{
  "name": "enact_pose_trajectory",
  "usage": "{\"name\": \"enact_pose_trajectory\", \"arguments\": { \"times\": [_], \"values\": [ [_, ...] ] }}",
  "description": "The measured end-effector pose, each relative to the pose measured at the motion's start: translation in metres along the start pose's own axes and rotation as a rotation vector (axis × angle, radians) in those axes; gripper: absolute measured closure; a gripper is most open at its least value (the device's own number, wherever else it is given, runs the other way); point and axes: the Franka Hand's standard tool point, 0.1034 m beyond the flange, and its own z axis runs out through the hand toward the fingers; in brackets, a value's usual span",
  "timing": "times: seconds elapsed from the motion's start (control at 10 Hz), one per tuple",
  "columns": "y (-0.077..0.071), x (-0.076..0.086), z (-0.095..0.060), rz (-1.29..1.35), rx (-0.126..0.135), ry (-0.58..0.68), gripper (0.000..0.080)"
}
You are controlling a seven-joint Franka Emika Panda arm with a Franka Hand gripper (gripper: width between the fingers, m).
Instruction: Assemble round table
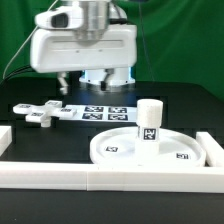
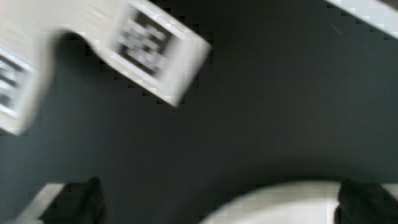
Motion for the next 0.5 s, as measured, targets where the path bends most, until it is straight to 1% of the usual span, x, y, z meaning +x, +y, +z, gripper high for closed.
{"name": "enact_pose_trajectory", "arguments": {
  "times": [0.1, 0.2, 0.3, 0.5],
  "values": [
    [0.0160, -0.0133, 0.0022, -0.053, -0.006, 0.002, 0.0150],
    [0.0254, -0.0214, 0.0049, -0.034, 0.003, -0.009, 0.0150],
    [0.0216, -0.0184, 0.0048, -0.034, 0.003, -0.008, 0.0150],
    [0.0209, -0.0184, 0.0056, -0.037, 0.004, -0.010, 0.0150]
  ]
}}
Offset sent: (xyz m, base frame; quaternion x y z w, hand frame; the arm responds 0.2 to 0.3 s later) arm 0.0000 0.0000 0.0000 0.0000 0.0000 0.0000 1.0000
